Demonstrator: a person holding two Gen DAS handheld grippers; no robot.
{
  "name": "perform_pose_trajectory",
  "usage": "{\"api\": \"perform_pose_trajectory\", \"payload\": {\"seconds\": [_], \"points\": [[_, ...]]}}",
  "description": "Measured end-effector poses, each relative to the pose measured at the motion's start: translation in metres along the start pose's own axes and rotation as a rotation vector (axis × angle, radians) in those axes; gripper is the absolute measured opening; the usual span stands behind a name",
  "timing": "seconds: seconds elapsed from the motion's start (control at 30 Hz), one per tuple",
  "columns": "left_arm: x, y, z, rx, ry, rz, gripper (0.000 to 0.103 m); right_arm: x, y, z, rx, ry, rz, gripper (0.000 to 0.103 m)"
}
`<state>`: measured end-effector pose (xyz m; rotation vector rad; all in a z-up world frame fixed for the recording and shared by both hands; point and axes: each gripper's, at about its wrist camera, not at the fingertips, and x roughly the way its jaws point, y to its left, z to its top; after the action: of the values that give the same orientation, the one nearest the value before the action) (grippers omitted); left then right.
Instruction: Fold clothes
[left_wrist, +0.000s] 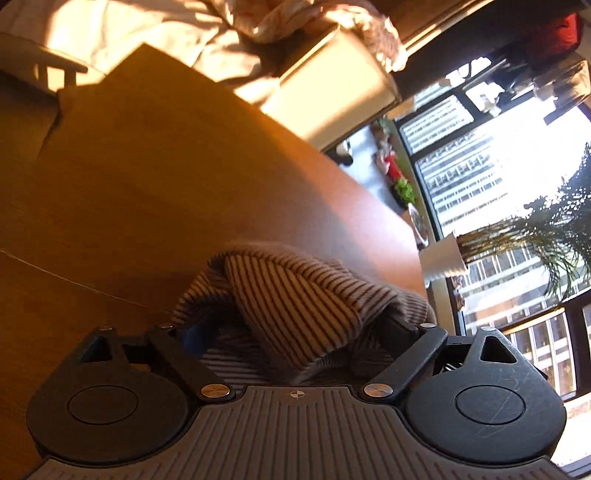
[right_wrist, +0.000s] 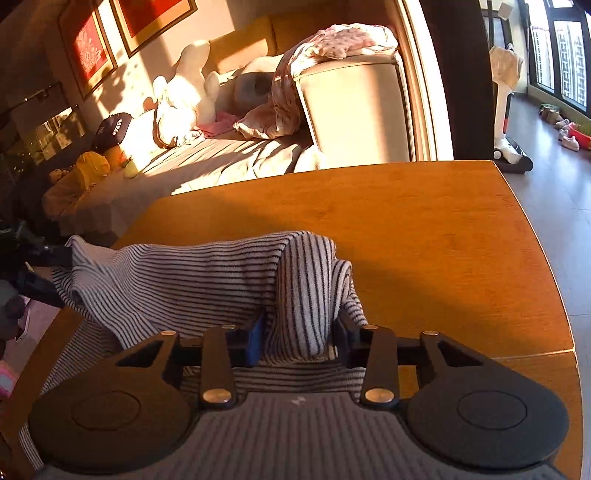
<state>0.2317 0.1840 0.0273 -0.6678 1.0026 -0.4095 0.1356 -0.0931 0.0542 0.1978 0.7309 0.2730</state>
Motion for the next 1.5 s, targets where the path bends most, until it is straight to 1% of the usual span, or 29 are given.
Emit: {"api": "perform_pose_trajectory", "payload": {"seconds": [0.03,0.07,0.13,0.17,0.23,0.3,0.33,0.43,0.53,0.6,0.73,0.77,0.83,0.87,0.9,0.93,0.97,1.0,1.03,1.07,1.1,1.13,1.17,1.3,1.33,1.4,1.43,1.47,1.5], "points": [[0.007,-0.002,0.001,0.009,0.009,-0.002,0.079,-0.004,0.000,-0.003,-0.005,0.000,-0.001,0.033],[0.012,-0.005,0.003,0.028,0.009,-0.009,0.063,-0.008,0.000,-0.005,-0.003,0.000,-0.002,0.032],[0.019,-0.012,0.006,0.077,-0.004,-0.014,0.054,-0.012,-0.003,-0.007,0.016,-0.005,-0.003,0.031],[0.018,-0.018,0.010,0.104,-0.020,-0.011,0.047,-0.011,-0.006,-0.006,0.029,-0.005,-0.001,0.031],[0.017,-0.031,0.016,0.158,-0.053,-0.007,0.041,-0.003,-0.012,0.005,0.056,-0.014,-0.001,0.030],[0.016,-0.044,0.022,0.212,-0.085,-0.002,0.033,0.002,-0.015,0.025,0.069,-0.051,-0.003,0.027],[0.016,-0.050,0.026,0.239,-0.102,0.000,0.030,0.005,-0.016,0.035,0.076,-0.070,-0.004,0.023],[0.015,-0.070,0.035,0.319,-0.151,0.007,0.026,0.010,-0.019,0.065,0.089,-0.127,-0.007,0.021],[-0.002,-0.074,0.019,0.375,-0.164,-0.007,0.026,-0.012,-0.011,0.063,0.029,-0.149,-0.004,0.021],[-0.015,-0.073,0.004,0.400,-0.162,-0.020,0.026,-0.022,-0.013,0.049,0.053,-0.121,0.016,0.021],[-0.024,-0.052,-0.036,0.385,-0.095,-0.038,0.025,-0.037,-0.015,0.006,0.125,-0.032,0.060,0.020],[-0.025,-0.047,-0.045,0.388,-0.075,-0.036,0.026,-0.038,-0.015,-0.005,0.128,-0.009,0.052,0.020],[-0.023,-0.036,-0.061,0.398,-0.030,-0.012,0.027,-0.036,-0.018,-0.020,0.123,0.021,0.017,0.021],[-0.023,-0.031,-0.063,0.392,-0.017,0.006,0.031,-0.037,-0.021,-0.021,0.137,0.019,0.022,0.022],[-0.022,-0.025,-0.066,0.385,-0.004,0.025,0.032,-0.037,-0.024,-0.022,0.151,0.017,0.028,0.027],[-0.022,-0.020,-0.068,0.379,0.008,0.043,0.036,-0.038,-0.027,-0.021,0.165,0.012,0.035,0.031],[-0.024,-0.015,-0.069,0.369,0.012,0.050,0.043,-0.041,-0.028,-0.018,0.175,-0.009,0.044,0.033],[-0.030,-0.015,-0.067,0.352,-0.006,0.030,0.049,-0.044,-0.028,-0.014,0.173,-0.034,0.049,0.043],[-0.040,-0.015,-0.063,0.338,-0.036,0.000,0.062,-0.046,-0.027,-0.009,0.169,-0.058,0.053,0.054],[-0.048,-0.017,-0.060,0.327,-0.066,-0.030,0.074,-0.048,-0.025,-0.005,0.155,-0.078,0.051,0.058],[-0.056,-0.020,-0.057,0.323,-0.097,-0.056,0.079,-0.048,-0.022,-0.003,0.143,-0.086,0.050,0.062],[-0.062,-0.023,-0.053,0.318,-0.123,-0.074,0.088,-0.047,-0.020,0.000,0.131,-0.094,0.049,0.064],[-0.064,-0.026,-0.050,0.312,-0.141,-0.074,0.095,-0.046,-0.017,0.002,0.120,-0.100,0.049,0.067],[-0.040,-0.034,-0.036,0.324,-0.139,-0.022,0.096,-0.025,-0.006,0.000,0.122,-0.069,0.054,0.080],[-0.032,-0.035,-0.033,0.328,-0.134,-0.007,0.096,-0.017,-0.003,-0.003,0.115,-0.058,0.036,0.083],[-0.017,-0.039,-0.026,0.338,-0.126,0.024,0.090,-0.004,0.000,-0.005,0.101,-0.050,0.006,0.082],[-0.009,-0.040,-0.023,0.342,-0.122,0.039,0.077,0.002,0.000,-0.005,0.094,-0.051,-0.008,0.075],[-0.002,-0.042,-0.020,0.347,-0.117,0.055,0.060,0.008,0.001,-0.006,0.086,-0.053,-0.022,0.073],[0.006,-0.044,-0.016,0.352,-0.113,0.070,0.056,0.014,0.001,-0.005,0.077,-0.055,-0.036,0.064]]}}
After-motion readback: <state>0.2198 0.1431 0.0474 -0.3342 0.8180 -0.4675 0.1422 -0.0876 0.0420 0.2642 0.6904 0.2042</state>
